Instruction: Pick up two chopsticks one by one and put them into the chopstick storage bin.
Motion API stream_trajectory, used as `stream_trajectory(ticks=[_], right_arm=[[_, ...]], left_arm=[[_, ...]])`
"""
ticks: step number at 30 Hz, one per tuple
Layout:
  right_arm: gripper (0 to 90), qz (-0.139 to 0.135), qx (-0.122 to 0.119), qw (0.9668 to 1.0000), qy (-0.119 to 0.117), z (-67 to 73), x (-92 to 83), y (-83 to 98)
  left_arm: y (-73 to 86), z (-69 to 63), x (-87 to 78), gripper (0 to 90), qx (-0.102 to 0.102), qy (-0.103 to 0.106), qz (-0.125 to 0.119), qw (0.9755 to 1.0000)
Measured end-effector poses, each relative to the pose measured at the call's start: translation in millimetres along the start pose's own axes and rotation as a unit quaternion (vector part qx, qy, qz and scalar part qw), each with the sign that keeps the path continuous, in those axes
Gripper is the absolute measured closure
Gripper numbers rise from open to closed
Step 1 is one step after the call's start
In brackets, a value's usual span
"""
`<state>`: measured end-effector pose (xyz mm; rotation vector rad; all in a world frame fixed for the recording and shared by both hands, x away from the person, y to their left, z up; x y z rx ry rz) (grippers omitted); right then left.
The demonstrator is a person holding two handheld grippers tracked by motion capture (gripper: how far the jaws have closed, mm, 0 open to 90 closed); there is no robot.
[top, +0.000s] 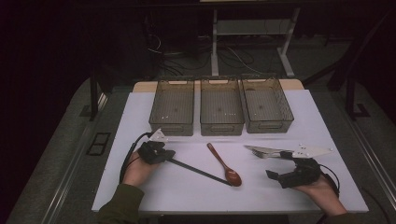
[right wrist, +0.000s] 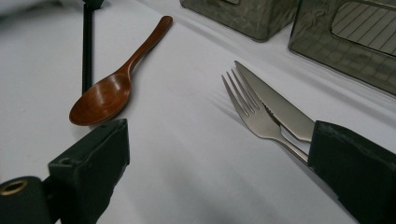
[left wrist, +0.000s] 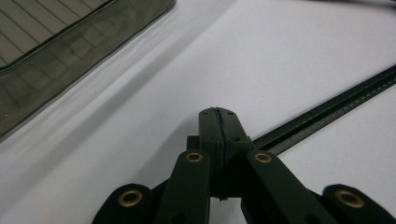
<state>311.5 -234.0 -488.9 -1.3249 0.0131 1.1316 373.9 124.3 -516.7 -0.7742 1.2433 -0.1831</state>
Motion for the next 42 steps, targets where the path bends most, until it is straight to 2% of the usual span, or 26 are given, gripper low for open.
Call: stream_trajectory(ticks=[29,42], right_arm=[[4.9,0.001,-0.001,1.0,0.001,0.3,-0.8,0.7],[4.9,-0.001,-0.001,1.0,0.002,-0.3,-1.7,0.4]], left_arm=[[12.9,-10.4,-12.3,89.0,-0.01,0.004,0.008,0.9999],[18.8,-17.0,-18.6,89.0,-0.004,0.002,0.017,0.9998]])
Point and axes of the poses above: each handheld gripper's, and its own axes: x roughly forward along the jaws, y roughly out of its underside, z roughly to its left, the point moved 10 cm from there along x, roughly forward along the jaws, and after that the axes turned 14 degrees about x, right-handed, at the moved point
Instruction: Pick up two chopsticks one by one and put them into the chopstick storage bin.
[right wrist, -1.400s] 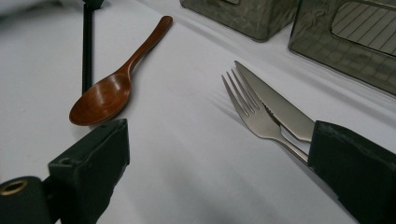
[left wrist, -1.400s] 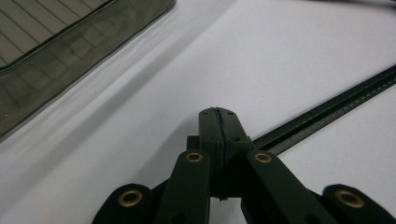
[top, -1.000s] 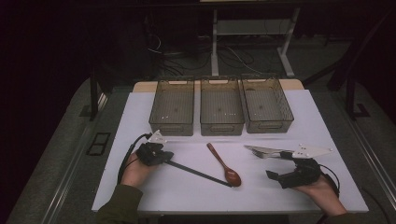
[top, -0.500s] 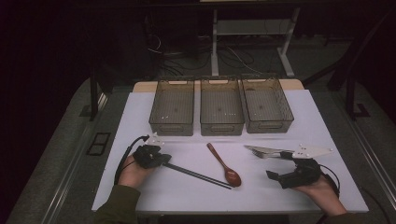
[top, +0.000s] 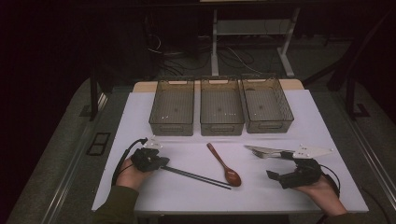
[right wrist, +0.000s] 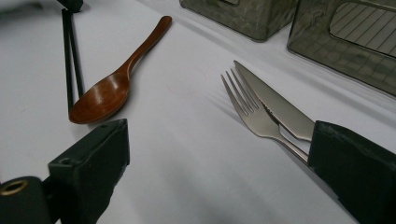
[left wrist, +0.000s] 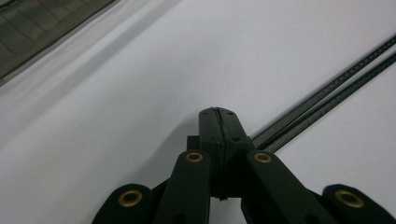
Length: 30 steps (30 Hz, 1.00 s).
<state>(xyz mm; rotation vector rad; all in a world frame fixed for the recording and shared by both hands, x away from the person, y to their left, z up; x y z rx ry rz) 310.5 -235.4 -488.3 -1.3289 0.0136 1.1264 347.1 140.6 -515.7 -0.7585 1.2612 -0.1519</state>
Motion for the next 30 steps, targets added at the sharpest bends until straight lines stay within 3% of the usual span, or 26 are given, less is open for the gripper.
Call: stream_trajectory(ticks=[12,20,23,26,27,29,30], right_arm=[[4.9,-0.003,-0.002,1.0,0.001,-0.1,-0.9,-0.5],[4.9,-0.003,-0.004,1.0,0.0,0.1,-0.7,-0.6],[4.9,-0.004,-0.004,1.0,0.0,0.7,-1.1,-0.7],[4.9,-0.003,-0.003,1.0,0.0,0.4,-0.5,-0.8],[4.9,-0.003,-0.003,1.0,0.0,0.4,-0.3,-0.8],[4.9,-0.003,-0.003,1.0,-0.001,0.7,-0.1,-0.7],[4.9,-0.002,-0.005,1.0,-0.001,0.7,0.2,-0.5]], left_arm=[[4.6,-7.3,-5.6,89.0,0.01,-0.005,0.02,0.9997],[4.2,-9.8,-11.0,86.2,0.018,-0.002,0.007,0.9998],[-5.5,-11.7,-15.3,80.6,0.023,-0.006,-0.014,0.9996],[-15.1,-17.2,-15.7,73.0,0.033,0.007,-0.035,0.9988],[-25.2,-24.9,-13.7,70.5,0.047,0.02,-0.05,0.9974],[-29.2,-28.7,-12.5,66.6,0.053,0.027,-0.055,0.9967],[-41.7,-39.7,-8.0,64.7,0.07,0.047,-0.07,0.994]])
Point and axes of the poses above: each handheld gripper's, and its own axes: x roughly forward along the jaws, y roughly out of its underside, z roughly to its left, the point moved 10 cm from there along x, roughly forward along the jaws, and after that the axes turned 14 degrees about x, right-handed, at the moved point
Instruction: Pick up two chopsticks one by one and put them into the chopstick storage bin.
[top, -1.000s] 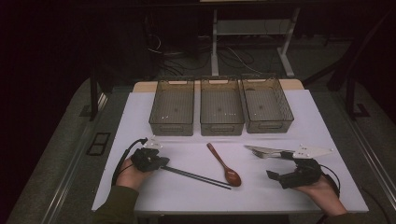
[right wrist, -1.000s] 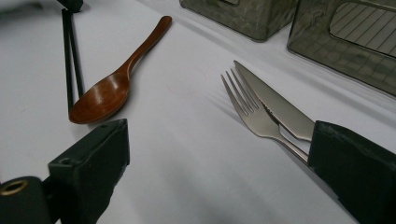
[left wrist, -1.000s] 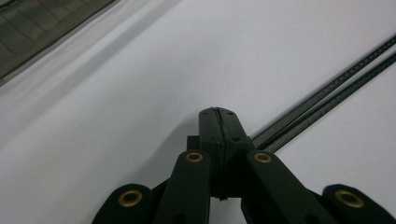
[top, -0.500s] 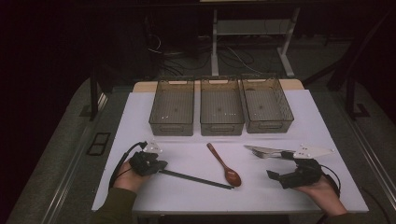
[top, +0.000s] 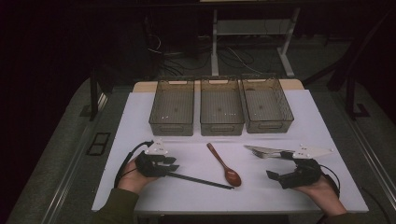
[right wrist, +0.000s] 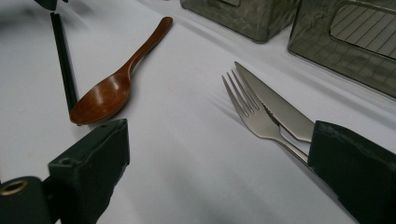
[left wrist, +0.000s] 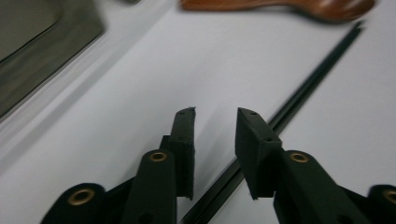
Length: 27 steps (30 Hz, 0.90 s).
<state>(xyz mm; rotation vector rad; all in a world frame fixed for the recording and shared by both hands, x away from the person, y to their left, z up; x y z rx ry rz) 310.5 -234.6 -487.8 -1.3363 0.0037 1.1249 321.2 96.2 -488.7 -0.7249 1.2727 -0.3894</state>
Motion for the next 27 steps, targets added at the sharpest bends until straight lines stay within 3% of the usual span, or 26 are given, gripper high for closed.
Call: stream_trajectory(ticks=[2,4,7,11,16,19,23,26,27], right_arm=[[4.9,0.0,0.001,1.0,0.0,-0.1,0.2,0.0],[4.9,0.0,0.001,1.0,0.0,0.0,0.3,0.0],[4.9,0.001,0.001,1.0,0.0,0.1,0.4,0.2],[4.9,0.003,0.001,1.0,-0.001,0.2,0.6,0.5],[4.9,0.003,0.001,1.0,-0.001,0.1,0.9,0.5],[4.9,0.004,0.001,1.0,-0.001,0.2,0.9,0.7],[4.9,0.004,0.002,1.0,-0.001,0.0,0.9,0.6],[4.9,0.004,0.002,1.0,-0.001,-0.1,0.8,0.6],[4.9,0.004,0.002,1.0,-0.001,-0.1,0.8,0.6]], left_arm=[[-5.7,-4.2,3.4,62.9,0.005,0.008,-0.006,0.9999],[-21.3,-17.3,13.7,61.5,0.023,0.035,-0.021,0.9989],[-30.6,-25.2,20.8,61.4,0.033,0.053,-0.031,0.9976],[-48.4,-41.9,39.8,61.7,0.057,0.091,-0.038,0.9935],[-60.2,-55.3,55.4,63.2,0.077,0.12,-0.04,0.9891],[-62.5,-59.4,61.6,64.5,0.089,0.129,-0.036,0.987],[-67.1,-66.6,77.2,66.8,0.116,0.145,-0.027,0.9823],[-68.9,-68.2,81.4,68.5,0.124,0.145,-0.025,0.9814],[-69.9,-69.9,85.2,68.9,0.131,0.149,-0.021,0.9799]])
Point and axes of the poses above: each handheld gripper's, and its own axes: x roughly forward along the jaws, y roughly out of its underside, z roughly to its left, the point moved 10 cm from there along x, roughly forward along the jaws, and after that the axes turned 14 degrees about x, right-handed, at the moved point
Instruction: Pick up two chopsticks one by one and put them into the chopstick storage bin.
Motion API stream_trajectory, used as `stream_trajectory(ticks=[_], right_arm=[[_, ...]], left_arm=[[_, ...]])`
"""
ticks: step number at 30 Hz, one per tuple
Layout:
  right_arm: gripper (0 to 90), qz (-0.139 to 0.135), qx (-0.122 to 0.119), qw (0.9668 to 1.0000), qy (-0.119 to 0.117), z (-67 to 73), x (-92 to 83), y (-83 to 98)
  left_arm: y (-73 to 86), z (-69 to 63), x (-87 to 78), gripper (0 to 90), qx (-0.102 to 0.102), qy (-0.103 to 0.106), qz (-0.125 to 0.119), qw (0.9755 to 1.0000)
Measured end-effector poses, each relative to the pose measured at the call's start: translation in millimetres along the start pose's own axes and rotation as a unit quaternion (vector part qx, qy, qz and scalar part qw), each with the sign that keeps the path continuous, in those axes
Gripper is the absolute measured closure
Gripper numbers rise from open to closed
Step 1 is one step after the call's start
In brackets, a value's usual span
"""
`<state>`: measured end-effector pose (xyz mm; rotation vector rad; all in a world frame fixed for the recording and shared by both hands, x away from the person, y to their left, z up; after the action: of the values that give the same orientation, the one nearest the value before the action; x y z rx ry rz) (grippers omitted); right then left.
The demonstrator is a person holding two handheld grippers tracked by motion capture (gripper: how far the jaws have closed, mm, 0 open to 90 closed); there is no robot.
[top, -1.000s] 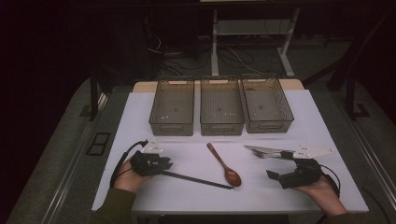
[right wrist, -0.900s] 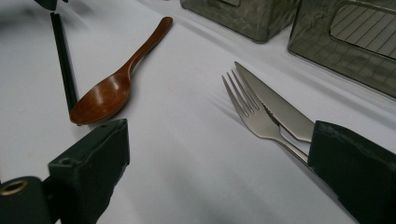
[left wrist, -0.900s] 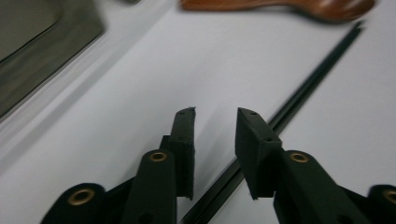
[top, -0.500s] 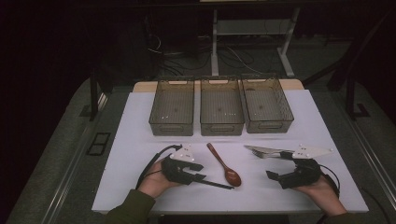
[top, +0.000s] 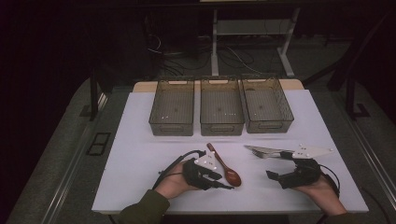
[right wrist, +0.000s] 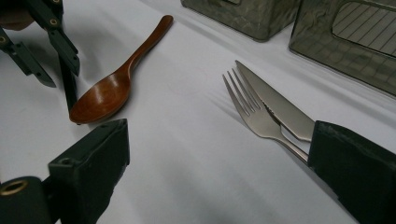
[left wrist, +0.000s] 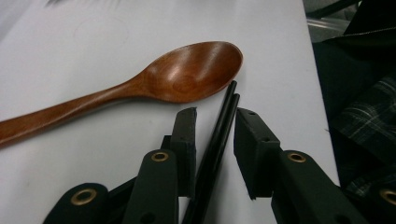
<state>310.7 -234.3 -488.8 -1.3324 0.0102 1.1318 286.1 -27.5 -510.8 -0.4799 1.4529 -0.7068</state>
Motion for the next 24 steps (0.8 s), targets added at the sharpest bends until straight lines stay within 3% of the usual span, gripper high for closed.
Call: stream_trajectory(ticks=[6,15,24], right_arm=[[4.9,-0.001,0.001,1.0,0.0,0.0,-0.2,-0.1],[4.9,0.0,0.0,1.0,-0.001,0.1,-0.2,0.1],[4.9,0.001,0.0,1.0,-0.001,-0.2,-0.2,0.4]], left_arm=[[0.7,-3.1,8.6,72.2,0.007,0.01,0.01,0.9999],[3.2,-2.1,6.9,78.2,0.016,0.011,0.013,0.9997],[7.0,-1.3,2.9,79.3,0.009,0.016,0.006,0.9998]])
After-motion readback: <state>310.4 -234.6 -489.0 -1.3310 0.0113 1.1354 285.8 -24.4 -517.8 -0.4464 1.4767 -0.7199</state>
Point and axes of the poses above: each handheld gripper's, and its own axes: x roughly forward along the jaws, y roughly out of its underside, z roughly to its left, the point moved 10 cm from there along x, roughly forward along the jaws, and after that the axes turned 14 degrees about x, right-handed, at the moved point
